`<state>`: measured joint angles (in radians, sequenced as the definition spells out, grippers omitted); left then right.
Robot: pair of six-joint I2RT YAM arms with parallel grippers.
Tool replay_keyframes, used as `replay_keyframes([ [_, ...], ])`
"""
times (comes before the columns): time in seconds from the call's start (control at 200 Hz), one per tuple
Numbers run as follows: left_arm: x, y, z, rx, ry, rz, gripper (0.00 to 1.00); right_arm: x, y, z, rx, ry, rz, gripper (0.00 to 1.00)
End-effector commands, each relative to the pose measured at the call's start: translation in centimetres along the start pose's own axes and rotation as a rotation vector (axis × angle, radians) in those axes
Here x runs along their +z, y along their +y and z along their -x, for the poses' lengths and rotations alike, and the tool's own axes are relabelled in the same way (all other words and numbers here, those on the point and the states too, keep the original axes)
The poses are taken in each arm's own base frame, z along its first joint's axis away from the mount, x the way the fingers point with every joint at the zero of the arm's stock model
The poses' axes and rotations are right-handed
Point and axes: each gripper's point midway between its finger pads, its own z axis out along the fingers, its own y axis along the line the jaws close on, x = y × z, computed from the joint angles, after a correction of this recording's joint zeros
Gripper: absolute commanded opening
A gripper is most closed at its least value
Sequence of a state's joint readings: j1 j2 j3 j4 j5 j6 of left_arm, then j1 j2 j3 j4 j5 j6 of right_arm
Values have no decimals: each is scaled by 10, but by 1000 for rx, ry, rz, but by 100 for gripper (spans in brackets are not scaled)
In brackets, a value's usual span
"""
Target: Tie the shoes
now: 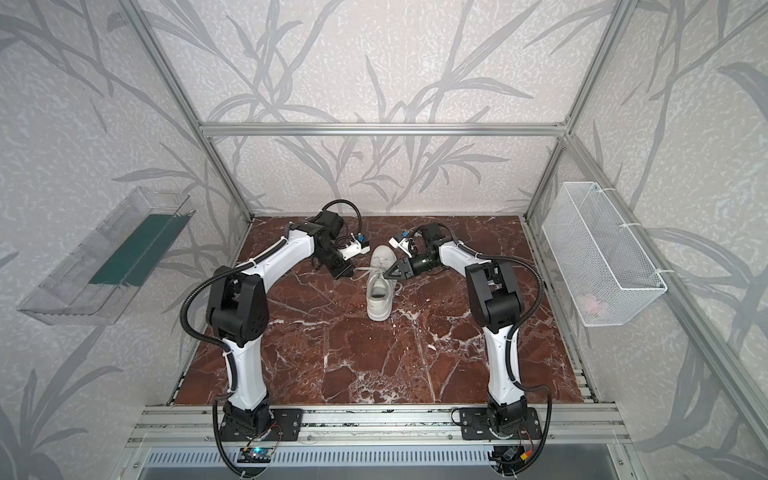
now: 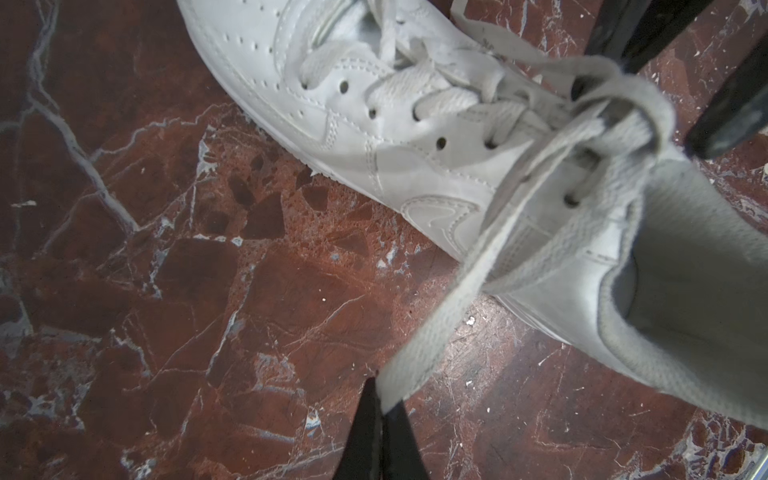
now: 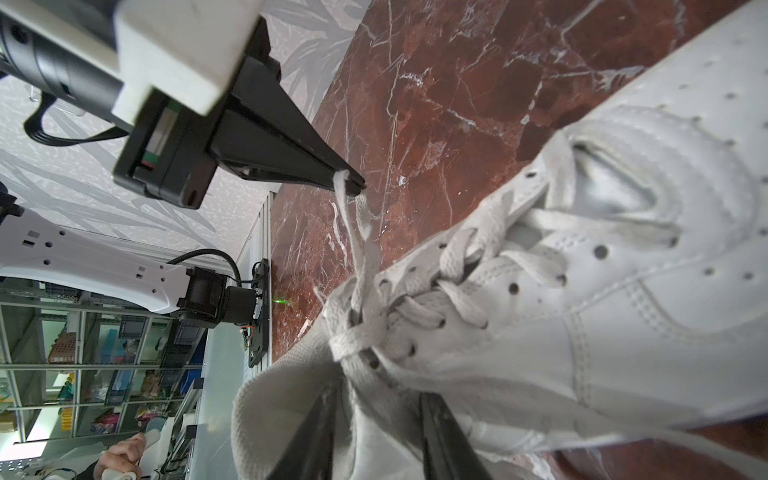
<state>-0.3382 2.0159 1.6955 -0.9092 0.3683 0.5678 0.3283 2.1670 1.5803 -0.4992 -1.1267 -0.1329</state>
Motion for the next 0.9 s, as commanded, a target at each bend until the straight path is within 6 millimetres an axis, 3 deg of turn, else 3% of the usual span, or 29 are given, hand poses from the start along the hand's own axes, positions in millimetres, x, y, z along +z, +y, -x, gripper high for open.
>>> replay_keyframes([
  [0.0,-2,-3,2,8,1,-22,0,0,13,4,-32,10,8,35],
  [0.125,-2,-3,3,4,-1,-23,0,3,9,0,-52,26,-39,30],
  [0.415,-6,-10,6,32,-20,-65,0,-3,8,6,-128,1,-118,3],
  [0.535,-8,-16,7,75,-27,-98,26,-6,12,8,-154,-3,-126,0],
  [0.745,-22,-19,8,170,-48,-129,36,-8,16,8,-183,-2,-132,0],
  [0.895,-36,-24,21,226,-137,-185,43,-11,15,6,-209,0,-159,0],
])
